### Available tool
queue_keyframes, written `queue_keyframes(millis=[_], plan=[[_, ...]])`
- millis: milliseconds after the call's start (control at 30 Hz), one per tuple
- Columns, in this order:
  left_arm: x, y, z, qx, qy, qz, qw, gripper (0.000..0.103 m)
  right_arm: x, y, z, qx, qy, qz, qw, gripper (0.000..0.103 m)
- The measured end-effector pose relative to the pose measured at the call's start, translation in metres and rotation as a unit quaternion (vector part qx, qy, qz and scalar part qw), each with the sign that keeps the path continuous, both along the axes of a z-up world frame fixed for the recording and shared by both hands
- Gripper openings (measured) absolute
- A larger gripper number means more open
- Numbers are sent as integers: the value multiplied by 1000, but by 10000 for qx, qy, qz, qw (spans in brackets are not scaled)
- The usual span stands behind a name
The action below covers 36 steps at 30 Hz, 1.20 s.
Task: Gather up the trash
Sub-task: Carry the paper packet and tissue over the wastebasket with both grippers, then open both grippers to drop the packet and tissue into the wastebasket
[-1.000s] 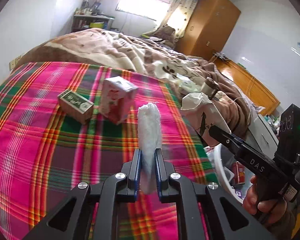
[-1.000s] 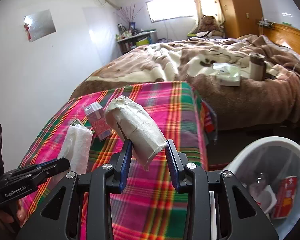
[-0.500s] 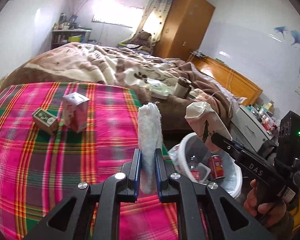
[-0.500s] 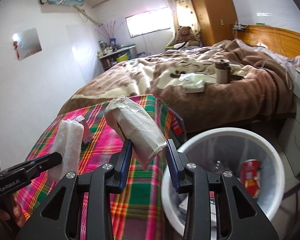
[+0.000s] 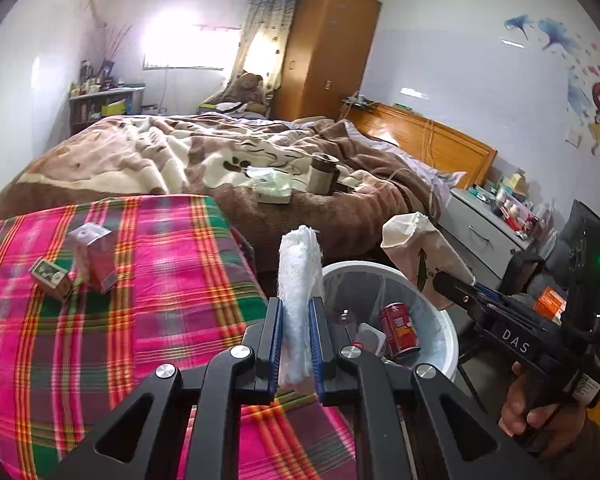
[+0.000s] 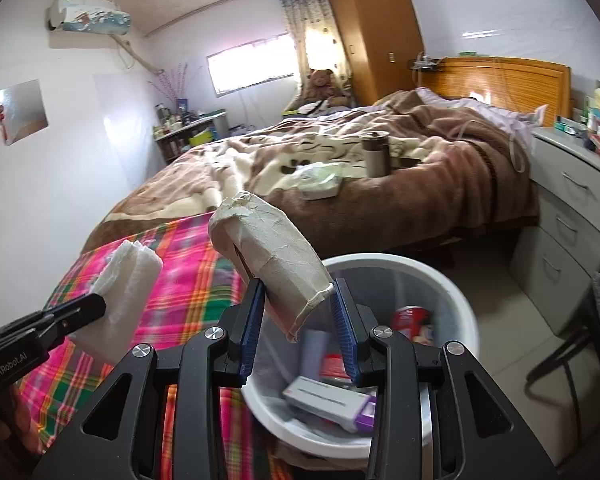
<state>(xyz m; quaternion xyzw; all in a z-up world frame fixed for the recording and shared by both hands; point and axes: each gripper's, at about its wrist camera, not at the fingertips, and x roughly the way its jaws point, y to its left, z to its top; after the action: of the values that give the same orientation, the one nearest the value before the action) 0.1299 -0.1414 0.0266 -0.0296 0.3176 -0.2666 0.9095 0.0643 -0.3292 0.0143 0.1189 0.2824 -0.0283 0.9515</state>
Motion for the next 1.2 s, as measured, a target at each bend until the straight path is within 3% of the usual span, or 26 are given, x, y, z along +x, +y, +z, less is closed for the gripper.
queue_keyframes(millis=[600, 833, 1000, 1200], plan=[[19, -79, -28, 214, 322, -581, 9976, 13, -5, -44, -27, -5, 508, -573, 9971, 37], [22, -87, -33, 257, 402, -644, 9968, 14, -1, -49, -34, -112, 771, -650, 9948, 47], [21, -81, -32, 224, 435, -605, 9970, 38, -3, -50, -36, -91, 809, -663, 9945, 56], [18, -71, -26, 205, 364, -492, 9979, 40, -4, -46, -33, -51, 772, -626, 9950, 57]])
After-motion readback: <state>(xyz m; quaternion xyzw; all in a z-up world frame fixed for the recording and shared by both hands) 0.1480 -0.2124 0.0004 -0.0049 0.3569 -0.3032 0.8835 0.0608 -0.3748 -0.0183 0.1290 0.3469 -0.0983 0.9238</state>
